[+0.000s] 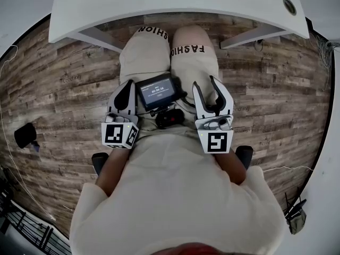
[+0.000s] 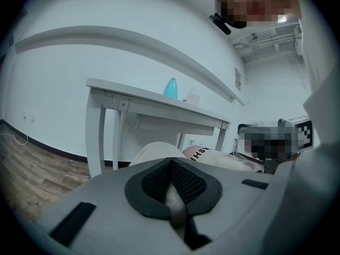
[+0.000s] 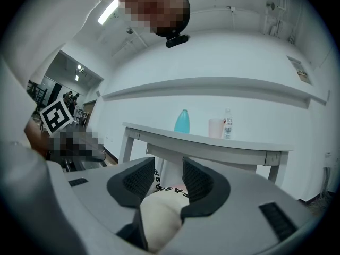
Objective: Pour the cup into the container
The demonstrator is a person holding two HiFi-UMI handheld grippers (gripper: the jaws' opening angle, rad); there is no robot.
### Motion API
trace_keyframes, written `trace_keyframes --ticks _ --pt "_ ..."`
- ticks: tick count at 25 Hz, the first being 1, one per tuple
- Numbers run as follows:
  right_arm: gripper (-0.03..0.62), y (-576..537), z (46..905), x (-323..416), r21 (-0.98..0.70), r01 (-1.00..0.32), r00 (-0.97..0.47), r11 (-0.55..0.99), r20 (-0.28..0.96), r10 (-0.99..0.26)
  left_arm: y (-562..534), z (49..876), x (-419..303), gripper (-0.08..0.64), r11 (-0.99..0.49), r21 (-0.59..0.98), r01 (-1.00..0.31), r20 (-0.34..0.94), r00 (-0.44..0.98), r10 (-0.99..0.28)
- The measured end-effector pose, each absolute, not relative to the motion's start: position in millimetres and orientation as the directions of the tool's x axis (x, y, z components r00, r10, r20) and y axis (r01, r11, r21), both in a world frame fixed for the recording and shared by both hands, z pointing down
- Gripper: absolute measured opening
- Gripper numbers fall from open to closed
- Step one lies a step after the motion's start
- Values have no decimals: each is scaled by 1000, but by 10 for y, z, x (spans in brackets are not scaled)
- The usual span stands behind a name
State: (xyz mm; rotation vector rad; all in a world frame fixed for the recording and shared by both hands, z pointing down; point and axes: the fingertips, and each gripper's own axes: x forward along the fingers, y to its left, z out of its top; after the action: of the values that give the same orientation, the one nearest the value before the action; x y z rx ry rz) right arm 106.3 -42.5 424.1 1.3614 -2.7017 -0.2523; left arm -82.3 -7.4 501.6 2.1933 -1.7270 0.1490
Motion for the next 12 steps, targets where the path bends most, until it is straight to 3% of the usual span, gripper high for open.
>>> trace_keyframes --ticks 12 --pt "167 -266 4233 1193 189 -798 -580 572 14 -815 36 5016 -703 10 -212 219 -952 296 272 -916"
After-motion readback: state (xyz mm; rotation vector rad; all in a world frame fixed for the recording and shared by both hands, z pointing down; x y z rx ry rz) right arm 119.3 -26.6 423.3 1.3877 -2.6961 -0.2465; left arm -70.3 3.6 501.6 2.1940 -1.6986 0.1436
